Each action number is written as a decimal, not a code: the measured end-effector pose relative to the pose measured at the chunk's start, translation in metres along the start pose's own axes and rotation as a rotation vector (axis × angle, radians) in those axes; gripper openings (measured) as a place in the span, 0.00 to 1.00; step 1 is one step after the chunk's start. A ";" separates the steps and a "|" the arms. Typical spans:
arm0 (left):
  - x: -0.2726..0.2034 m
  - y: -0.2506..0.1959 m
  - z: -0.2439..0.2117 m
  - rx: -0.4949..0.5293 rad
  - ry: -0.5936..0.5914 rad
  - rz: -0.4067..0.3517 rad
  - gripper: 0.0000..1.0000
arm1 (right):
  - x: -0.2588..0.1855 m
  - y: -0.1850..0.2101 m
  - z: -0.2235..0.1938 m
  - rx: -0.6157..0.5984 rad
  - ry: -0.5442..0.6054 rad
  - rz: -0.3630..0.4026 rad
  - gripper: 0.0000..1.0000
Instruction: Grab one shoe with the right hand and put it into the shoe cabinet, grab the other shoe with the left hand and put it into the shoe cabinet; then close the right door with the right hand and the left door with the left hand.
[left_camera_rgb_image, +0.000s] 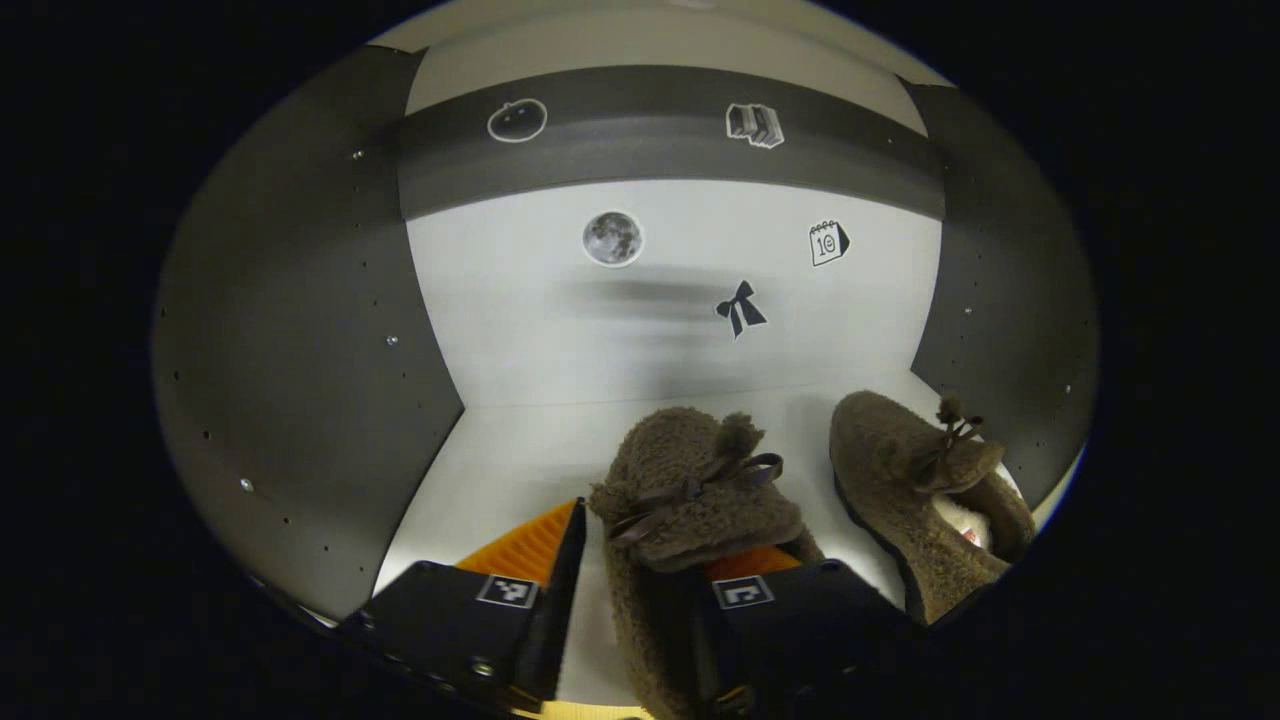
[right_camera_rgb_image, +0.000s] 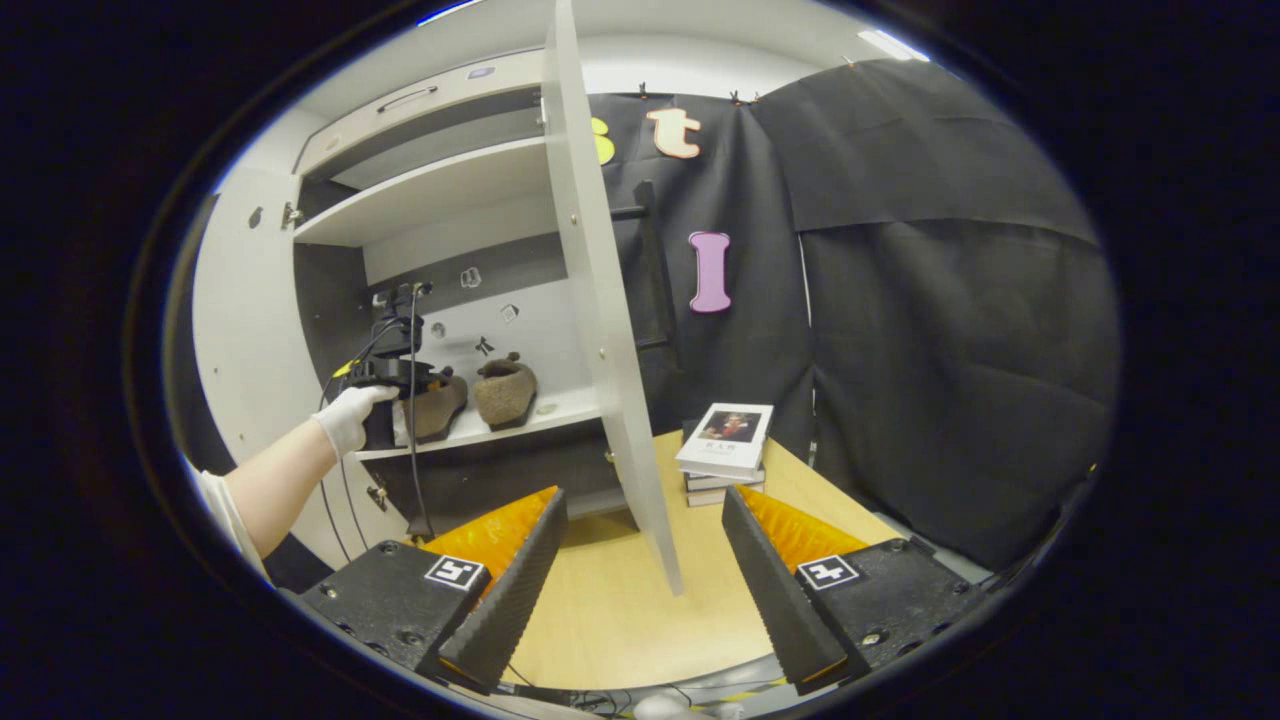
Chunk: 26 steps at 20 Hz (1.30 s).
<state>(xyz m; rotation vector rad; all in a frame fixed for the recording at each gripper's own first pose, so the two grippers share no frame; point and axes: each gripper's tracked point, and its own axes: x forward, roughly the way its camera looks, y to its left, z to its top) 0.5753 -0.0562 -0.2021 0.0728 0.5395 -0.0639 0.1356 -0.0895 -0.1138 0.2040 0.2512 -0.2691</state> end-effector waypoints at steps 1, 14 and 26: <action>-0.003 0.005 0.004 0.014 -0.021 0.011 0.70 | 0.001 0.001 0.000 -0.001 -0.001 0.003 0.99; -0.136 0.006 0.034 -0.040 -0.288 -0.043 0.96 | -0.009 0.011 0.012 -0.045 -0.047 0.026 0.99; -0.344 -0.014 0.018 -0.015 -0.543 -0.091 0.96 | -0.021 0.008 0.044 -0.102 -0.129 0.077 0.99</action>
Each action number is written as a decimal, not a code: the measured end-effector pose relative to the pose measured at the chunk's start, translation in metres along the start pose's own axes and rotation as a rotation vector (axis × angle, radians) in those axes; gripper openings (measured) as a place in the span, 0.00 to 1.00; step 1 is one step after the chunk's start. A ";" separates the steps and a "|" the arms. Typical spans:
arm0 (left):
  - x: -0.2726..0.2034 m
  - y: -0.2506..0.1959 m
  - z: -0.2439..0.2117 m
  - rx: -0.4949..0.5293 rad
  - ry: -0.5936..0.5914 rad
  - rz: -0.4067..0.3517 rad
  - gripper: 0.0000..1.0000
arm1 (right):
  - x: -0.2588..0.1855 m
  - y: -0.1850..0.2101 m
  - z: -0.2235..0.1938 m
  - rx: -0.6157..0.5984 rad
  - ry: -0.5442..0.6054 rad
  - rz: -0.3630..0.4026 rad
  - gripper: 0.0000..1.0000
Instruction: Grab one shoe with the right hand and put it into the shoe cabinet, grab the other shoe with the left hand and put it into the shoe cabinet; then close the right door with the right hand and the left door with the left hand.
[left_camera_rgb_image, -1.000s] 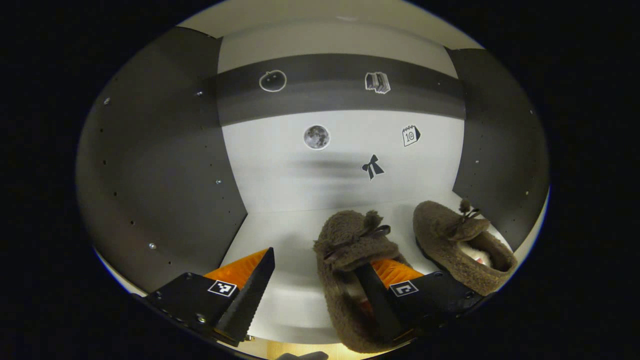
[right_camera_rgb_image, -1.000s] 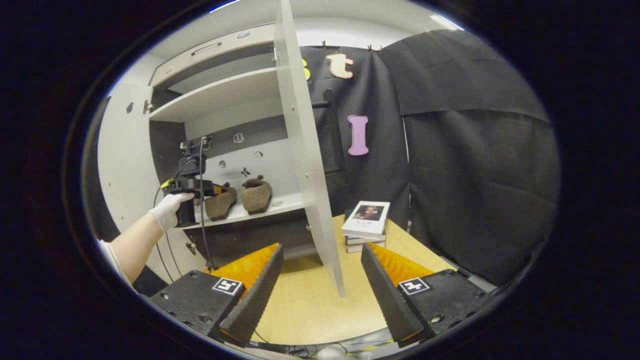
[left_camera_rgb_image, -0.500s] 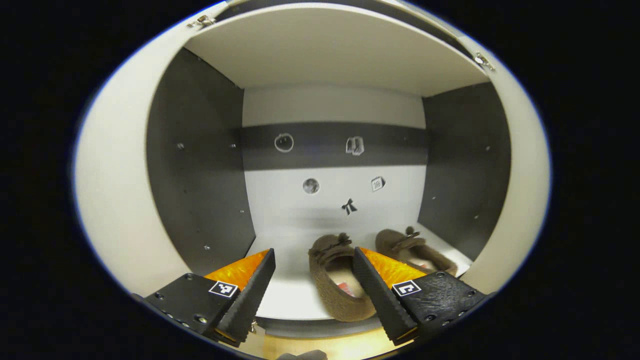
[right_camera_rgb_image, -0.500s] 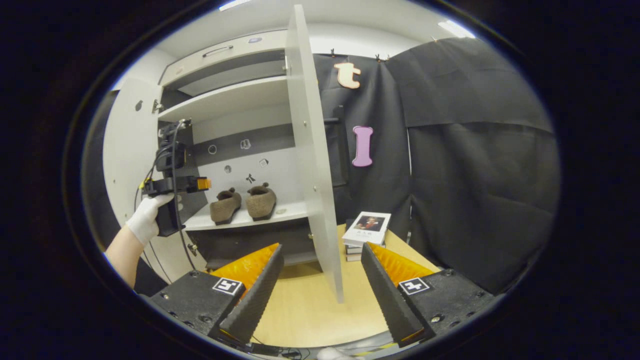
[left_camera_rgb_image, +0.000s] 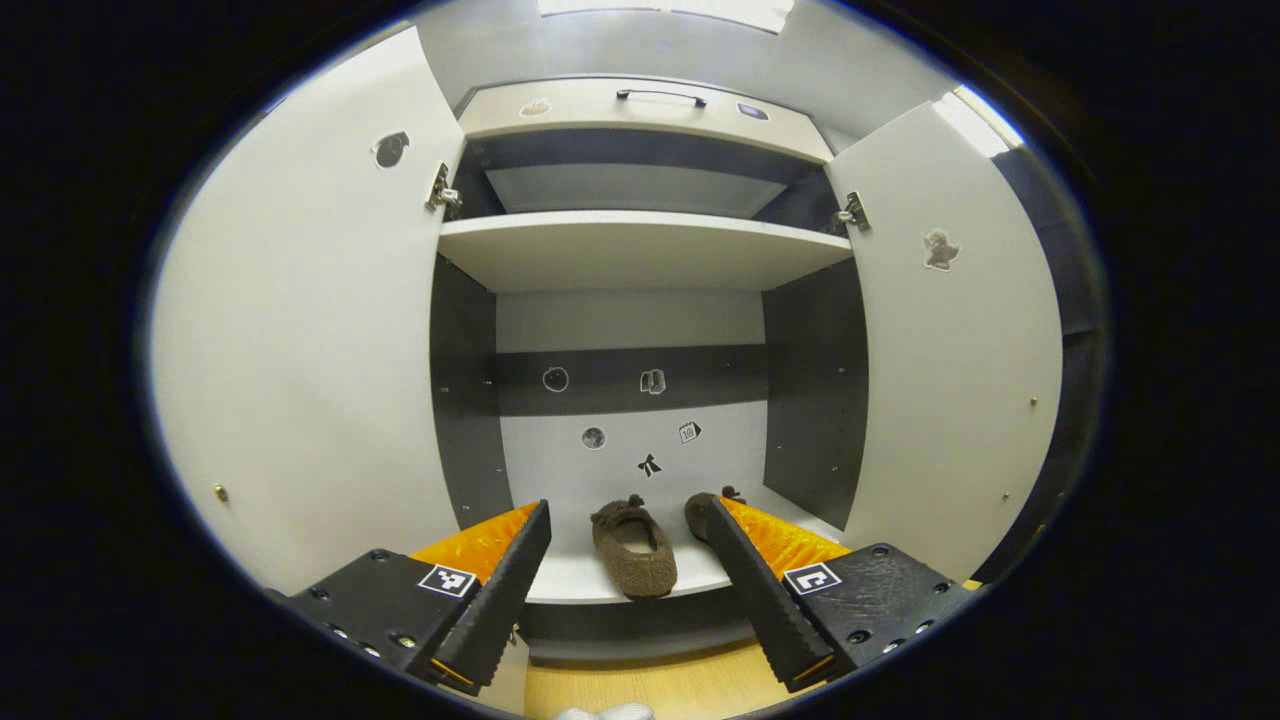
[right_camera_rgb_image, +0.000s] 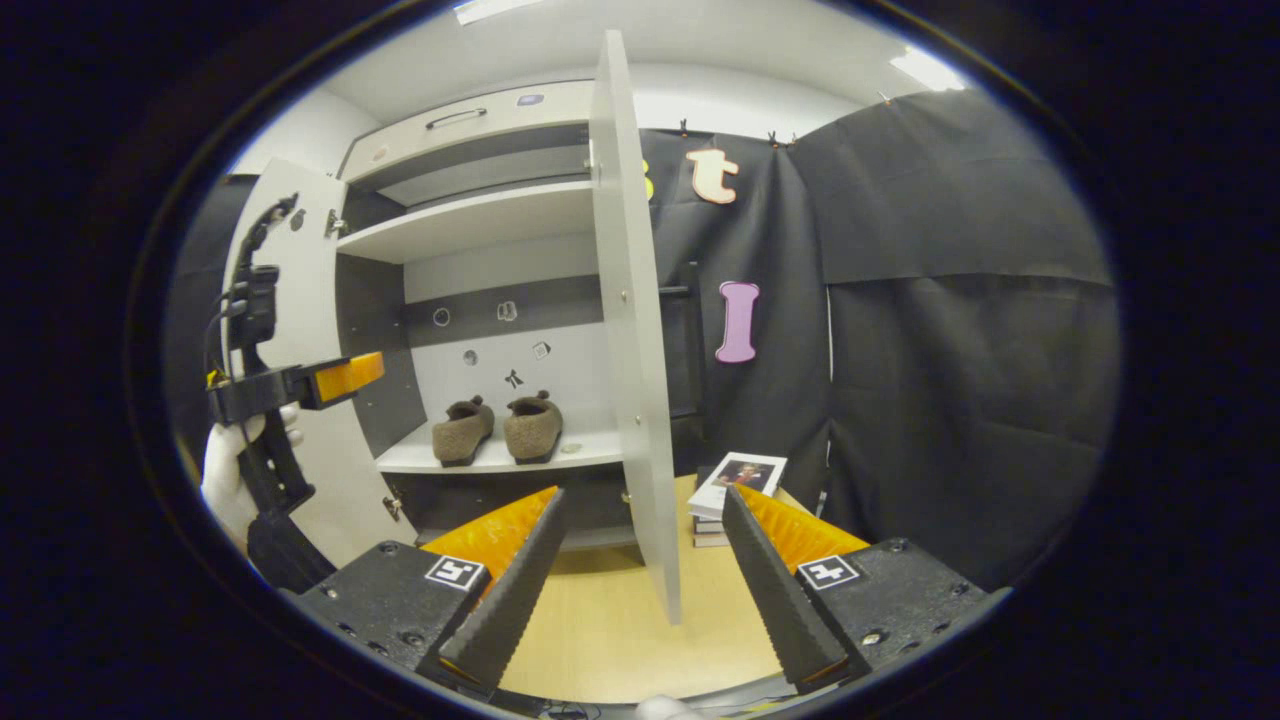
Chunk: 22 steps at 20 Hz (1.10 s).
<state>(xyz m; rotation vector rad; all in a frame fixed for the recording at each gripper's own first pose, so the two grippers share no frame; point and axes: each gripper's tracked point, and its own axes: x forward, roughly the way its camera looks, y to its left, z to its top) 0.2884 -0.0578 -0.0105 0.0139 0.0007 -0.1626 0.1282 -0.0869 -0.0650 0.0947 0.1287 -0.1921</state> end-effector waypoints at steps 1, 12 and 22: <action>-0.012 -0.002 0.000 -0.001 -0.003 0.000 0.96 | 0.000 -0.001 0.005 -0.007 -0.011 0.003 0.99; -0.132 0.008 -0.061 -0.054 0.139 0.112 0.96 | 0.004 -0.028 0.024 -0.040 -0.030 0.028 0.99; -0.170 -0.006 -0.048 -0.031 0.096 0.140 0.96 | 0.051 -0.100 0.078 -0.043 -0.075 -0.061 0.99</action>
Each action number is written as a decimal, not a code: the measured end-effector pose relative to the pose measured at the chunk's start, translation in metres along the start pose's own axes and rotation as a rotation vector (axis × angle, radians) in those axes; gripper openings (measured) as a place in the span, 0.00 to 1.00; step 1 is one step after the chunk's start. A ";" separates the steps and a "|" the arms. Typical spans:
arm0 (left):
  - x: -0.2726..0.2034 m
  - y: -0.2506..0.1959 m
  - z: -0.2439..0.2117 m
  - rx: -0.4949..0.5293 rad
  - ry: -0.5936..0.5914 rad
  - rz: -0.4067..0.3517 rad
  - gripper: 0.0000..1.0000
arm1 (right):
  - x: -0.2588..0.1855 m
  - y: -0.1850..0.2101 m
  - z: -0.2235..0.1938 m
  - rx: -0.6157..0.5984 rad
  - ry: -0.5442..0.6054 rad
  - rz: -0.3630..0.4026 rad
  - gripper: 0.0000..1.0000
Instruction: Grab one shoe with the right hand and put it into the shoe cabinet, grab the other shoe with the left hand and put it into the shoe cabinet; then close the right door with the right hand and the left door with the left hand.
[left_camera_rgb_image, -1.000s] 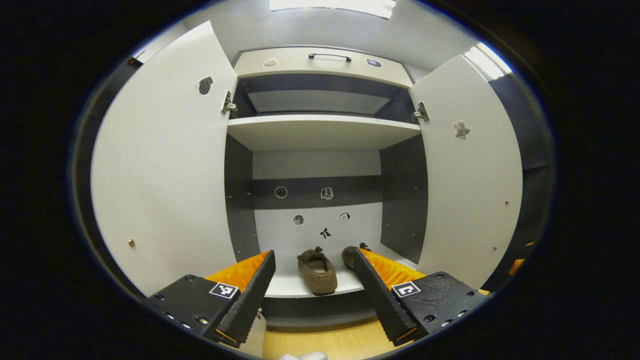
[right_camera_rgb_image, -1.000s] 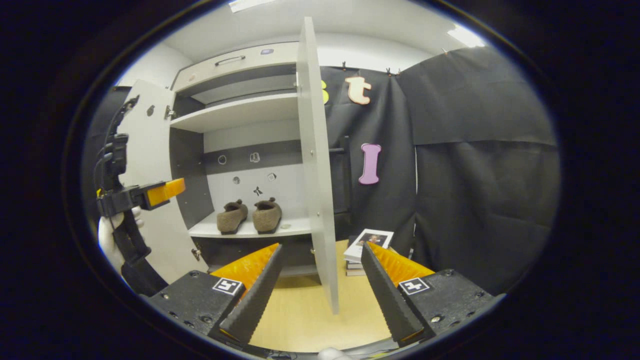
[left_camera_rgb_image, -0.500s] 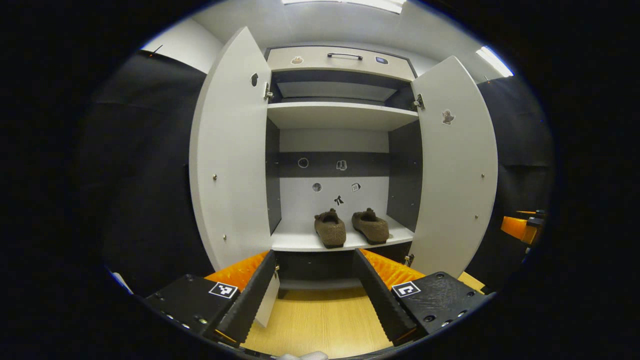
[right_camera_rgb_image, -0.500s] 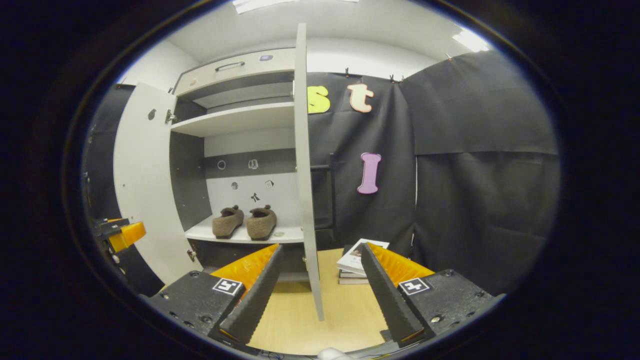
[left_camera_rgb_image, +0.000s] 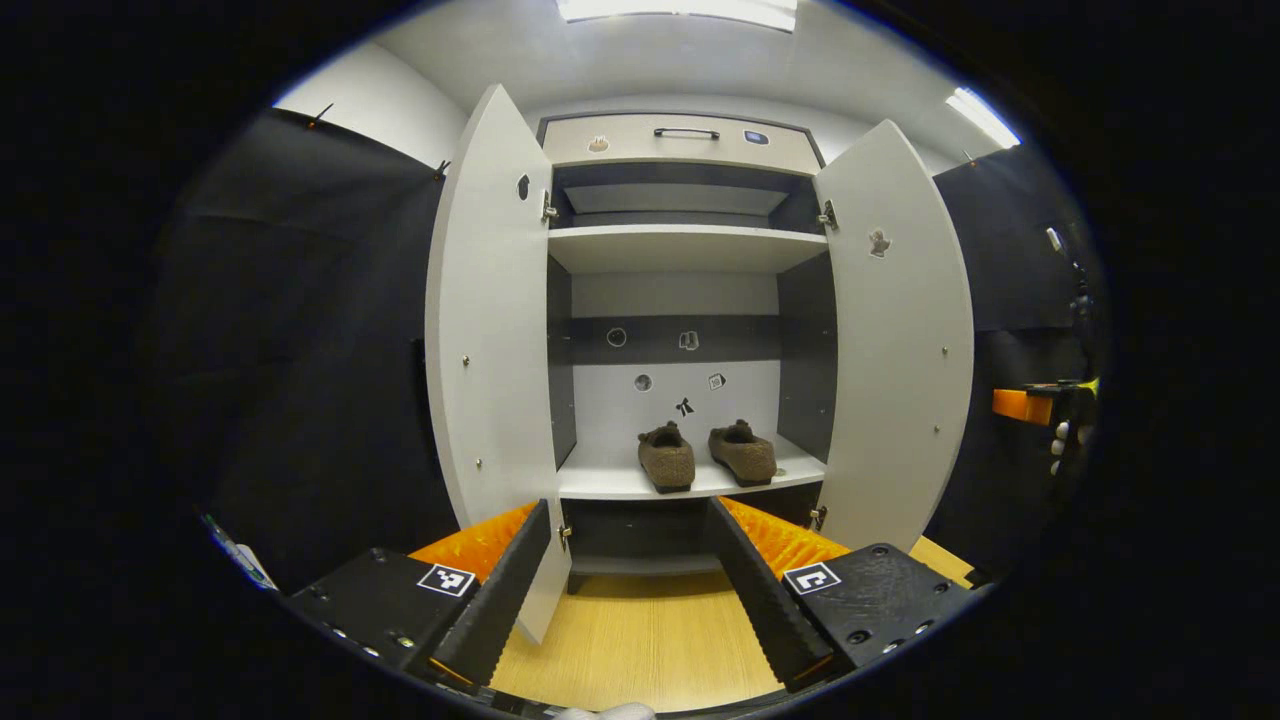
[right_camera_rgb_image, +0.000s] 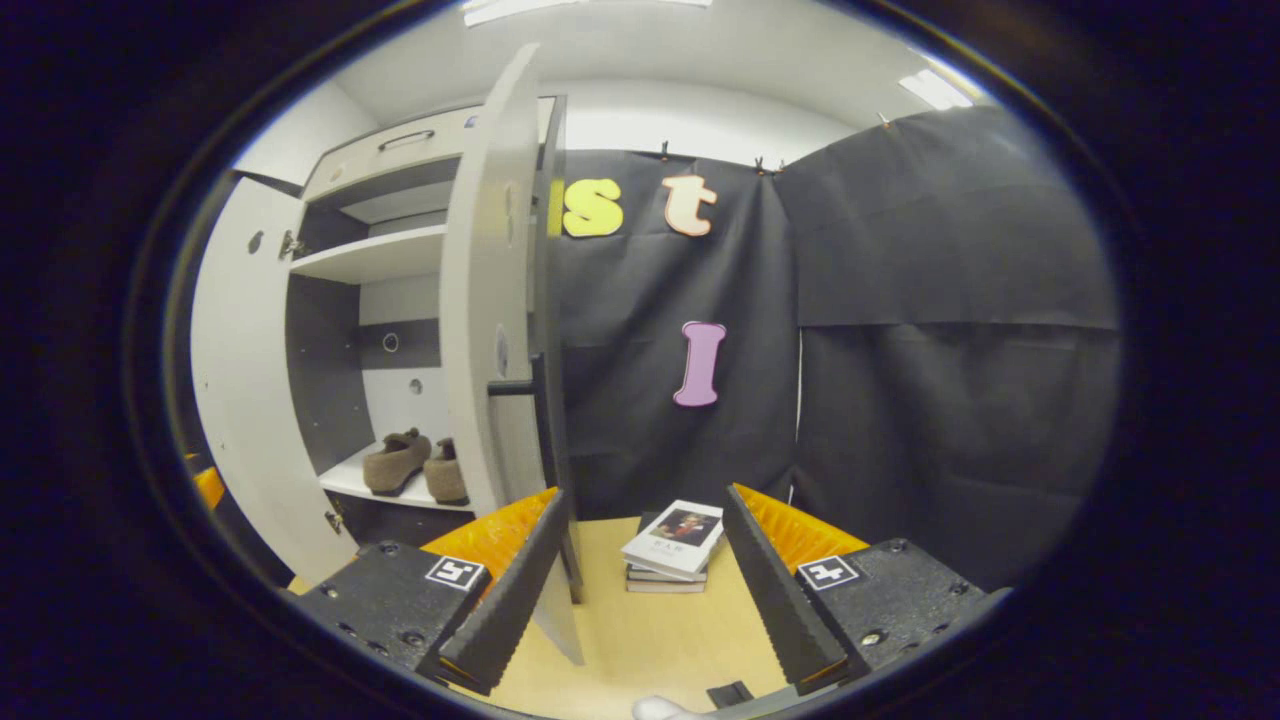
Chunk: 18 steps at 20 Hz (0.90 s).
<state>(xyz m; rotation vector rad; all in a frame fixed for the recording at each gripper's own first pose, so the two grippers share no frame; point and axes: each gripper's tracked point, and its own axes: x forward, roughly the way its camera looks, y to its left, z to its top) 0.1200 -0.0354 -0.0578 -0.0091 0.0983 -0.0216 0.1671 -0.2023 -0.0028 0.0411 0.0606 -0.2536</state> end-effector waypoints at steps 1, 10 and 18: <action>-0.003 -0.002 -0.002 -0.007 0.002 0.002 0.96 | 0.009 -0.002 0.003 -0.002 0.002 0.003 0.99; -0.010 -0.011 -0.003 -0.022 0.015 0.014 0.96 | 0.048 0.024 0.012 -0.023 0.013 0.085 0.96; 0.004 -0.009 -0.004 -0.023 0.024 -0.011 0.96 | 0.037 0.051 0.008 -0.014 0.029 0.095 0.93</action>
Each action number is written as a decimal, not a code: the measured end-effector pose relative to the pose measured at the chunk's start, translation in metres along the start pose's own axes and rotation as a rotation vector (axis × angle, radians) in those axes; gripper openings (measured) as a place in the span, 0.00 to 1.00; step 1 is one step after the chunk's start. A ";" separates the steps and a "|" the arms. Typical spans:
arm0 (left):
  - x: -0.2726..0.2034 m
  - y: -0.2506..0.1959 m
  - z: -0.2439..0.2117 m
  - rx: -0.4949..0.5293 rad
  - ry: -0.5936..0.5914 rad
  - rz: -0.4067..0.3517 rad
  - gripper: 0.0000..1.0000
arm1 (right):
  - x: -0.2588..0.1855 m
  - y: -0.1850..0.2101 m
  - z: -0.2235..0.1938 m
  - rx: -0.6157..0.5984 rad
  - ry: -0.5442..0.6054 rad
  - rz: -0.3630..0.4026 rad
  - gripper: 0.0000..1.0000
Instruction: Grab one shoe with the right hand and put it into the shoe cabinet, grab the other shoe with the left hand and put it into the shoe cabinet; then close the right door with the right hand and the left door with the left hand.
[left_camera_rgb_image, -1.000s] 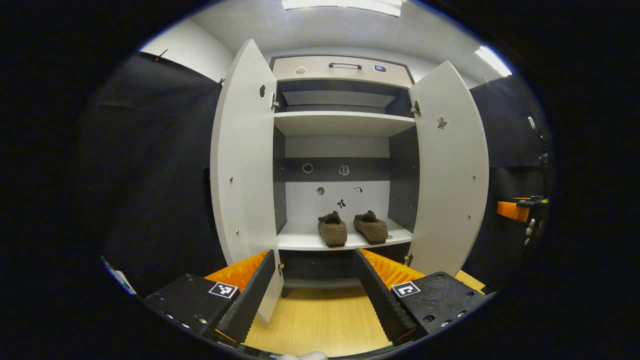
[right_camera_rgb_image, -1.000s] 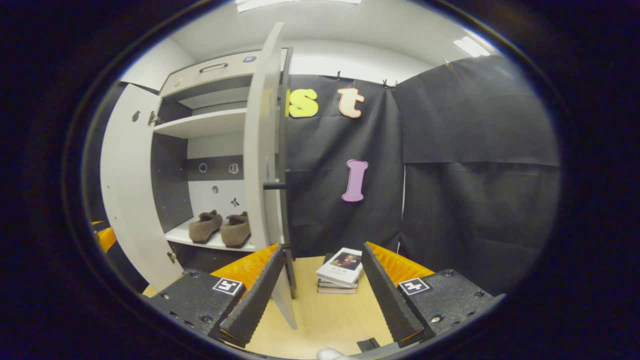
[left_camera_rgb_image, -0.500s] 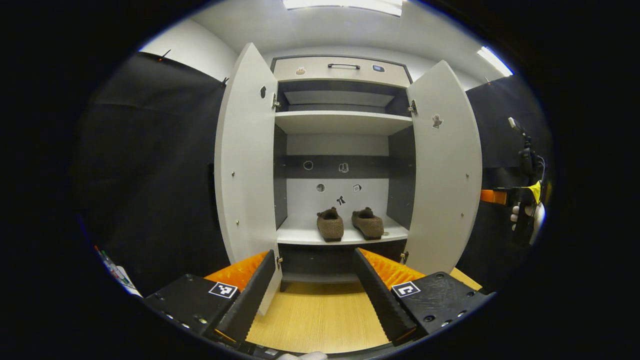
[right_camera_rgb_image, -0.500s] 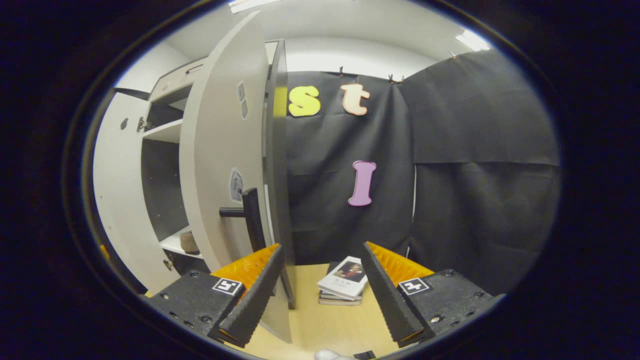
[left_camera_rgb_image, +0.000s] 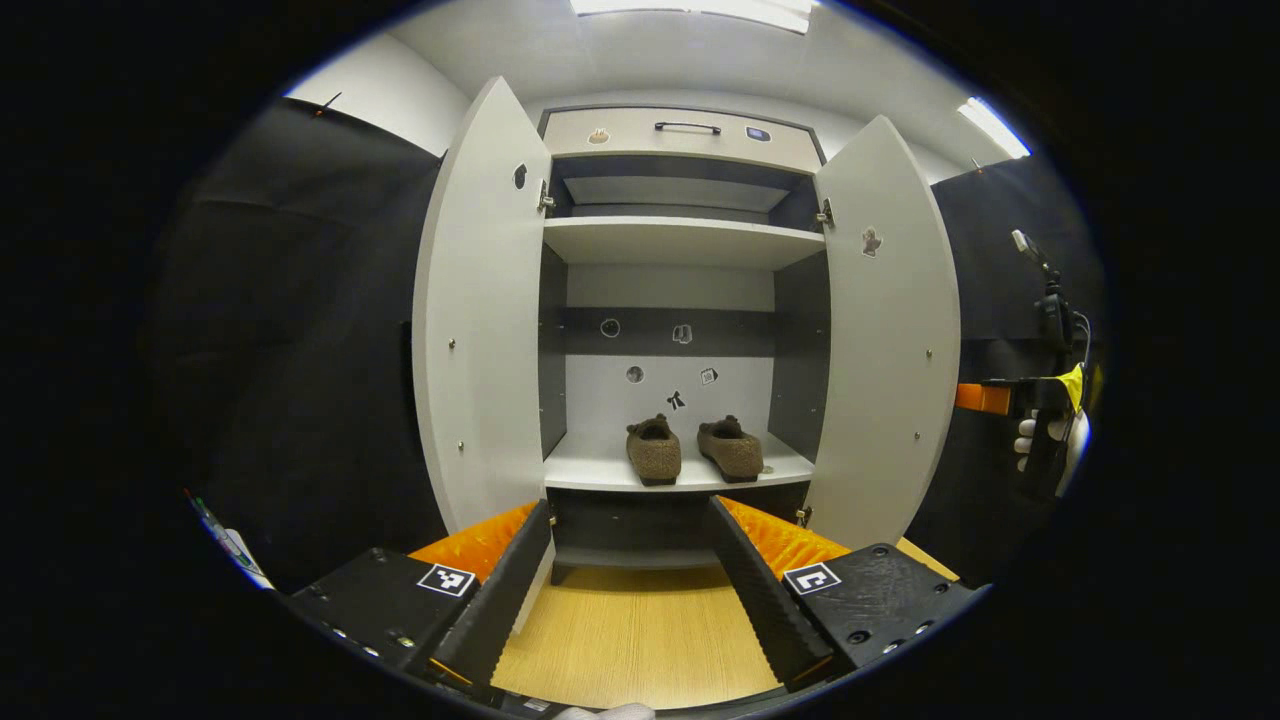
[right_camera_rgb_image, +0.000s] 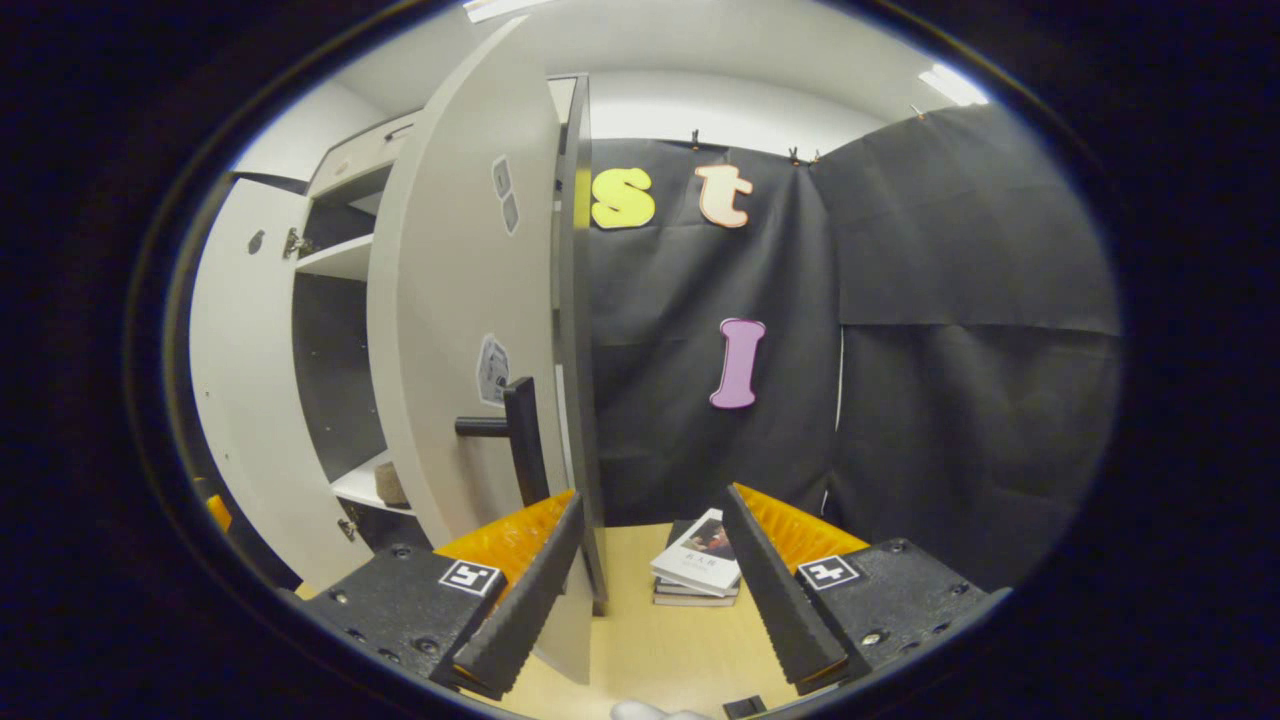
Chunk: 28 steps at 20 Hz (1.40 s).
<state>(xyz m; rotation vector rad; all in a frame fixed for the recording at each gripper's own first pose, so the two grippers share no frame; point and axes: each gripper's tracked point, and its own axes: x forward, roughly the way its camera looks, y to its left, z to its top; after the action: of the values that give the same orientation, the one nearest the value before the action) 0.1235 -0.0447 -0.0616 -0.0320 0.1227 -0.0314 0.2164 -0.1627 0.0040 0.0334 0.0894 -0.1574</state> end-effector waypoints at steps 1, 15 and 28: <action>0.000 0.000 0.000 -0.001 -0.002 -0.001 0.96 | -0.001 0.007 -0.001 -0.002 0.002 0.010 0.93; 0.003 0.045 0.002 -0.003 -0.007 0.033 0.96 | 0.004 0.148 -0.006 -0.001 -0.008 0.206 1.00; 0.017 0.160 0.035 0.061 -0.070 0.191 0.96 | -0.048 0.156 -0.059 -0.033 0.073 0.177 1.00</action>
<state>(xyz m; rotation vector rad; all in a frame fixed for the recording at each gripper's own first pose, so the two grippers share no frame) 0.1493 0.1160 -0.0341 0.0395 0.0546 0.1564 0.1889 0.0011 -0.0464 0.0139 0.1611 0.0225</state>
